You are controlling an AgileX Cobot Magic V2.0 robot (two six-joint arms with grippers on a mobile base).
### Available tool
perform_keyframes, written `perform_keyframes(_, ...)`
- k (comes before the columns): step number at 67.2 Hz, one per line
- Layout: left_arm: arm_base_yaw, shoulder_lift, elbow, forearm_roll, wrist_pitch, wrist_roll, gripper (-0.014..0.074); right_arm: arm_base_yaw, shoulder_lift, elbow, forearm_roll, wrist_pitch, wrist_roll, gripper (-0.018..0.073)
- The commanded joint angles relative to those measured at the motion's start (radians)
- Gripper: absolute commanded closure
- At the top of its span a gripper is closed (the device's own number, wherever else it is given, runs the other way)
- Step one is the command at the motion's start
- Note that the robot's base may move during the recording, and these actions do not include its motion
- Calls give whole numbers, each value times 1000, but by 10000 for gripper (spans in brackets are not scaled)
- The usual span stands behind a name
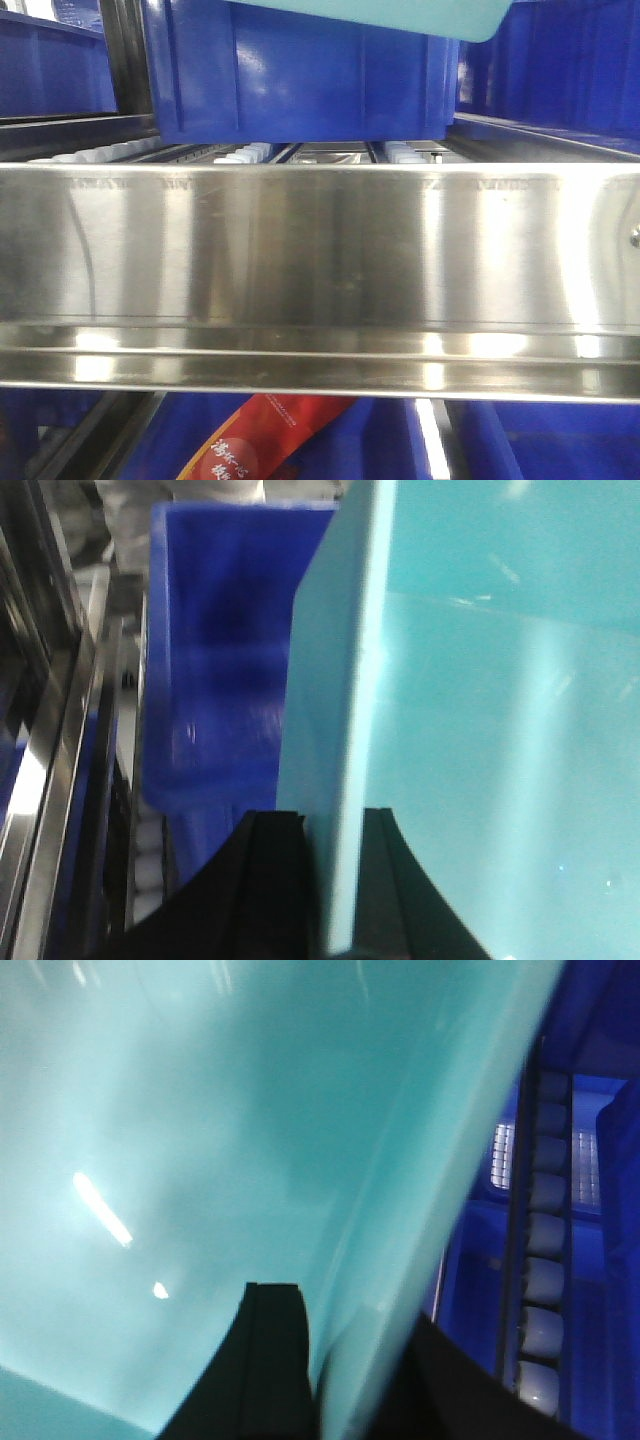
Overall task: Fetch blue bin and place on conveyor start
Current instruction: 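Pull the held bin back off the shelf toward the robot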
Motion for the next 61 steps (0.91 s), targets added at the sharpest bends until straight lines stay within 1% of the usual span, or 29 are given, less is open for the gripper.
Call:
perform_keyframes(1,2,-18,-15,1,-107,-11,708,-3,-13,-8,-28,16,-32,711)
perform_keyframes(61,2,-12,-15,1,-106,-11,708,-3,-13,-8,-28,16,-32,711)
